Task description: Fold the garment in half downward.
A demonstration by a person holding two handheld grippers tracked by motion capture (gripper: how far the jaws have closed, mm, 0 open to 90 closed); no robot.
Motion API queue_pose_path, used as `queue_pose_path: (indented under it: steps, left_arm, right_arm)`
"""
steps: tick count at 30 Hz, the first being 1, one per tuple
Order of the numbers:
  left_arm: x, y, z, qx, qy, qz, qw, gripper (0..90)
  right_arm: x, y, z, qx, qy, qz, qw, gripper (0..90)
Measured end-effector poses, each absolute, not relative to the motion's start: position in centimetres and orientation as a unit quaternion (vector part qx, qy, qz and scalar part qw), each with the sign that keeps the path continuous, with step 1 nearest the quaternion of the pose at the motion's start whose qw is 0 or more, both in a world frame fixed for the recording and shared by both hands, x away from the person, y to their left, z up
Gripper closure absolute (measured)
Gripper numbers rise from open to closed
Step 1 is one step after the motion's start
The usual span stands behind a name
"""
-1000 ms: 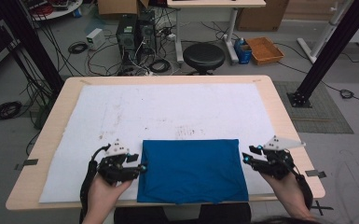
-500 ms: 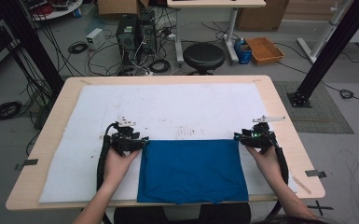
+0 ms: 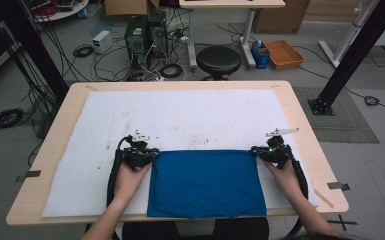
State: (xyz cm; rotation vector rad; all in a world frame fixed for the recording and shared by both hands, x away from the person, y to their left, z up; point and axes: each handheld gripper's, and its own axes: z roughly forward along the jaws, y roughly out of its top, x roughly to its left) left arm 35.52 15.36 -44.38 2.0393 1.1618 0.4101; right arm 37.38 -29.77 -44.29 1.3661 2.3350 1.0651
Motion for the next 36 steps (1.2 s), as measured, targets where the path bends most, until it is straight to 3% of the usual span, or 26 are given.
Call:
queue_pose_path:
  steps: [24,27,29,30,33,36]
  left_arm:
    - [41.8,14.2,-43.6,0.792,0.446,0.191,0.370,86.2]
    - [41.9,14.3,-43.6,0.790,0.450,0.188,0.372,85.1]
    - [41.8,14.3,-43.5,0.788,0.454,0.192,0.369,78.0]
    - [41.8,14.4,-43.4,0.788,0.453,0.196,0.369,72.0]
    - [41.3,15.0,-42.7,0.778,0.454,0.203,0.383,58.1]
    - [40.7,15.5,-42.2,0.776,0.449,0.204,0.393,51.0]
  right_arm:
    - [43.7,-29.7,-42.5,0.430,0.812,0.350,0.181,87.2]
    - [43.7,-29.6,-42.4,0.429,0.812,0.350,0.185,81.9]
    - [43.7,-29.7,-42.4,0.427,0.813,0.350,0.187,79.6]
    - [43.5,-29.7,-42.2,0.429,0.810,0.350,0.194,69.3]
    - [43.1,-30.1,-41.8,0.430,0.805,0.356,0.200,60.0]
    - [42.7,-30.3,-41.5,0.427,0.802,0.362,0.209,53.4]
